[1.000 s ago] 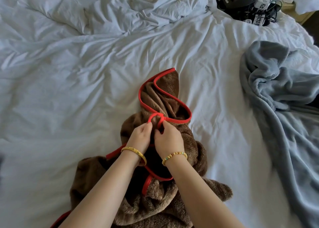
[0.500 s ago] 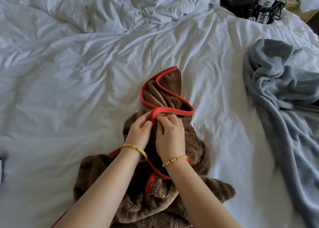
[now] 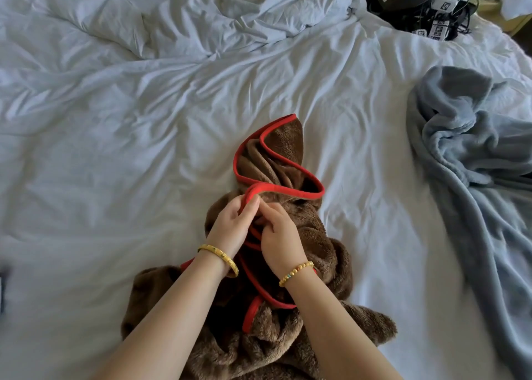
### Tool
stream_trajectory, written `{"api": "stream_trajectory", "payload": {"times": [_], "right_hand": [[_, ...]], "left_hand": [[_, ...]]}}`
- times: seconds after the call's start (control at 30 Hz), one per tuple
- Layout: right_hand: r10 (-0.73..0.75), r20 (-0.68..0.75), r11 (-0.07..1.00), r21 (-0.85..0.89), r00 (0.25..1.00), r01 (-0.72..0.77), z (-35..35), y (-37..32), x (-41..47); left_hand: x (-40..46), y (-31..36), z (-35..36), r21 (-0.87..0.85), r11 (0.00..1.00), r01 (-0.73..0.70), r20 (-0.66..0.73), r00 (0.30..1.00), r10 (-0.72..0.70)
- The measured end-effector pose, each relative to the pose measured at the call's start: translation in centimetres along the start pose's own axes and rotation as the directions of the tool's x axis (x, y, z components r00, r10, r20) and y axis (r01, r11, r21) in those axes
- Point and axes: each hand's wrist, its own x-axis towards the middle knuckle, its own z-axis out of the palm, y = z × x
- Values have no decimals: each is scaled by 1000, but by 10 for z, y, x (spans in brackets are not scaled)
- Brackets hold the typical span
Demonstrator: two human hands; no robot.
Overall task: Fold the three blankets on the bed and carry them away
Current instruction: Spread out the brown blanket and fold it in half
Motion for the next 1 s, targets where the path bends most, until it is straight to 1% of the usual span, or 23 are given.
{"api": "stream_trajectory", "payload": {"times": [0.03, 0.07, 0.1, 0.17, 0.2, 0.27, 0.33, 0.37, 0.43, 0.47, 0.53, 0.6, 0.63, 0.67, 0.73, 0.77, 0.83, 0.9, 0.93, 0.97, 1.0], "right_hand": [[24, 23, 999, 38, 999, -25, -1, 0, 2], [48, 13, 997, 68, 999, -49, -2, 1, 4], [74, -34, 994, 85, 997, -71, -3, 1, 7], [112, -187, 992, 70, 976, -100, -6, 1, 18], [109, -256, 994, 41, 960, -101, -8, 1, 25], [49, -356, 995, -65, 933, -77, -15, 0, 43], [-46, -390, 976, -212, 920, -42, -22, 2, 67], [-80, -370, 954, -298, 926, -37, -25, 3, 81], [-117, -266, 872, -489, 957, -29, -26, 6, 109], [-134, -192, 818, -575, 972, -1, -26, 7, 122], [-166, -8, 699, -706, 986, 112, -23, 9, 142], [-127, 177, 572, -791, 976, 218, -20, 14, 156], [-71, 236, 522, -819, 969, 237, -19, 17, 159], [2, 261, 494, -840, 965, 226, -19, 19, 159], [159, 237, 478, -868, 958, 136, -20, 24, 158], [225, 215, 467, -880, 950, 88, -22, 25, 157], [325, 172, 455, -890, 930, 6, -25, 25, 156], [384, 124, 493, -865, 915, -90, -30, 25, 154], [399, 99, 489, -864, 911, -120, -32, 25, 152], [398, 75, 449, -885, 914, -123, -33, 26, 150], [368, 53, 370, -924, 928, -94, -33, 27, 148]], "left_hand": [[4, -1, 0, 36, 999, 13, -74, 997, -11], [9, -4, 1, 79, 996, 37, -149, 989, -25], [12, -6, 3, 142, 988, 66, -208, 977, -36], [17, -11, 10, 269, 956, 117, -241, 969, -50], [18, -15, 14, 300, 945, 133, -234, 970, -62], [22, -23, 18, 328, 930, 164, -226, 970, -91], [29, -30, 18, 368, 912, 181, -239, 966, -96], [32, -32, 19, 395, 901, 182, -239, 967, -90], [36, -35, 20, 450, 874, 184, -240, 967, -80], [37, -36, 21, 469, 864, 181, -243, 967, -71], [37, -39, 23, 486, 858, 168, -241, 969, -53], [40, -43, 22, 485, 859, 161, -242, 969, -45], [41, -44, 20, 475, 864, 166, -249, 967, -49], [43, -45, 18, 466, 868, 173, -260, 964, -52], [45, -45, 14, 447, 875, 187, -311, 949, -44], [47, -44, 10, 415, 889, 195, -362, 931, -35], [54, -41, -4, 305, 927, 218, -487, 872, -45], [64, -42, -28, 217, 938, 272, -581, 808, -99], [67, -45, -40, 207, 929, 307, -600, 790, -127], [69, -49, -51, 218, 915, 339, -597, 788, -150], [69, -52, -58, 248, 902, 354, -574, 804, -158]]}}
